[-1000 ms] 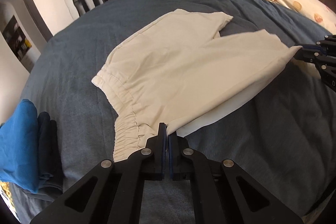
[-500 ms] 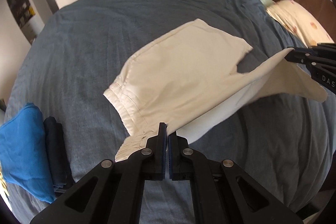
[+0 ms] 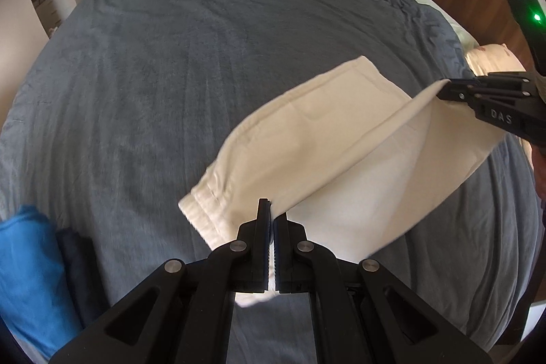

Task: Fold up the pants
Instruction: 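Lift the waistband with both grippers and fold it over toward the hems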

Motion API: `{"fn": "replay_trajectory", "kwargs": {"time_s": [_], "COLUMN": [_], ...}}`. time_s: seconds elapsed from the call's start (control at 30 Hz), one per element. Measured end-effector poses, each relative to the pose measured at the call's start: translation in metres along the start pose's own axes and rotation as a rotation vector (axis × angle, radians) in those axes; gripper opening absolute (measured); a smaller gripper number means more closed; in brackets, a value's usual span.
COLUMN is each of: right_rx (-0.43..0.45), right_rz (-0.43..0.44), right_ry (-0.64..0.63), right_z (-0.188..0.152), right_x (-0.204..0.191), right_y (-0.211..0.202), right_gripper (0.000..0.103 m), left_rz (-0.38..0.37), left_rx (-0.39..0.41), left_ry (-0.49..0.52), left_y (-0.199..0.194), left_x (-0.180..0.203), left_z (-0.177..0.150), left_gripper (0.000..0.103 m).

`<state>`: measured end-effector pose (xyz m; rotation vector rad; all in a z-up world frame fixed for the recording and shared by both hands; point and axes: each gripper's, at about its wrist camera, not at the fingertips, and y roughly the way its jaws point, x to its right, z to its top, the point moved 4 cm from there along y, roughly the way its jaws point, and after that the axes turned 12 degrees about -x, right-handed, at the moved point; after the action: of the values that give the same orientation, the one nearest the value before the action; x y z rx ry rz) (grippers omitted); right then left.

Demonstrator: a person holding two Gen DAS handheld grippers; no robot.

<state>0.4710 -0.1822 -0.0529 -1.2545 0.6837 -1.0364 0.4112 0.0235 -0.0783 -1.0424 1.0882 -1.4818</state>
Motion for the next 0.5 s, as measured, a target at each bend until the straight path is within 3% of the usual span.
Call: {"fn": "replay_trajectory", "kwargs": {"time_s": [0.3,0.5], "right_rx": [-0.032,-0.065], "right_rz": [-0.033,-0.026], "right_ry": [-0.080,-0.095], "right_z": [0.072,0.101], "right_x": [-0.009,-0.014], "right_y": [0.055,0.092], "right_gripper": [0.003,0.003], "left_rz": [-0.012,-0.019], "left_rx": [-0.045,-0.054], "left_ry": [-0.055,-0.075], "left_y": [0.045,0.065], "left_x": [-0.033,-0.045], "left_z": [0.034,0.046], "left_gripper": [0.003,0.003]}}
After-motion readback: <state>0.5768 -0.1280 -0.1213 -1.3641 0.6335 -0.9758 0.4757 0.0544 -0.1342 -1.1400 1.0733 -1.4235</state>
